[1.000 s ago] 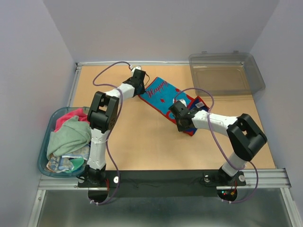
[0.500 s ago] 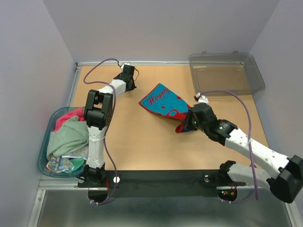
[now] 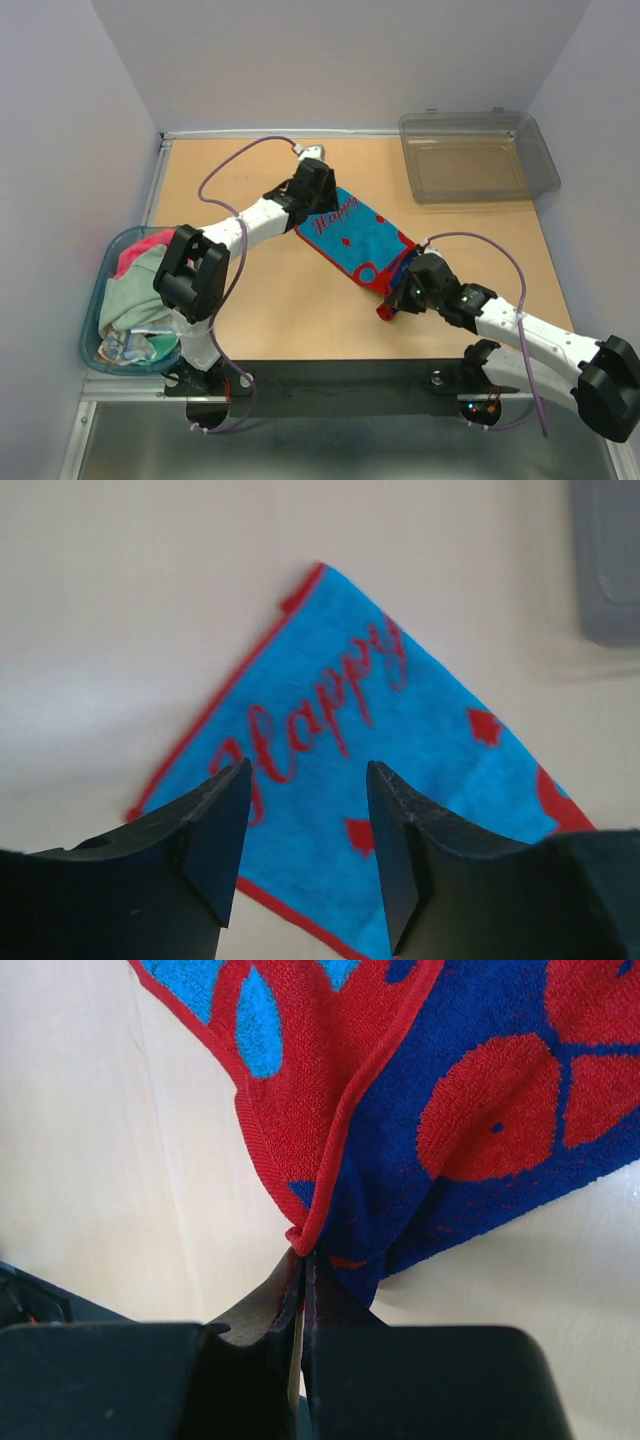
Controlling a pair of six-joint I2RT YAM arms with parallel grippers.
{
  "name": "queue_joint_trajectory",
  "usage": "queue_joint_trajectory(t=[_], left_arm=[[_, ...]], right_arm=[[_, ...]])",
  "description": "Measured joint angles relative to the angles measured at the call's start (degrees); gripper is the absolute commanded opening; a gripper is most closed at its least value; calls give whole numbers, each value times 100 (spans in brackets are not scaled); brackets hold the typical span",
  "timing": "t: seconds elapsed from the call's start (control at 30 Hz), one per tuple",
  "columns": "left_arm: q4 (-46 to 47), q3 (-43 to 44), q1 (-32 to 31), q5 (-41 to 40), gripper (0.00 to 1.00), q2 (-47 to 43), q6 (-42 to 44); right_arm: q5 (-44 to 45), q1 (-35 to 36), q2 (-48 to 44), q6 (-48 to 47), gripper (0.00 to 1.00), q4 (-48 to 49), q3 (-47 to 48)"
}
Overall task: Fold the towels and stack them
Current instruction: Flatten out the crumpled towel
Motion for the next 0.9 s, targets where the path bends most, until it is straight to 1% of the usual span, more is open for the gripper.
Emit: queue_joint_trajectory(t=[0.07, 0.13, 0.33, 0.47, 0.63, 0.77, 0.9], left_arm=[[155, -96, -433, 79, 61, 39, -142], [192, -170, -584, 96, 60, 175, -229], [280, -492, -487, -46, 58, 857, -483], [334, -463, -223, -15, 58, 881, -518], [227, -243, 323, 55, 58, 1014, -481], [107, 267, 745, 94, 59, 1353, -341], [-153, 907, 1025, 94, 58, 1742, -107]], right_arm=[[-7, 0, -4, 17, 1, 52, -2], [-20, 0, -15, 33, 1, 90, -2], [-22, 0, -444, 109, 1, 70, -11], [42, 0, -765, 105, 3, -120, -11], [0, 0, -903, 59, 7, -407, -9], [-192, 0, -909, -55, 6, -546, -9], [-634, 2, -767, -192, 6, -603, -9]])
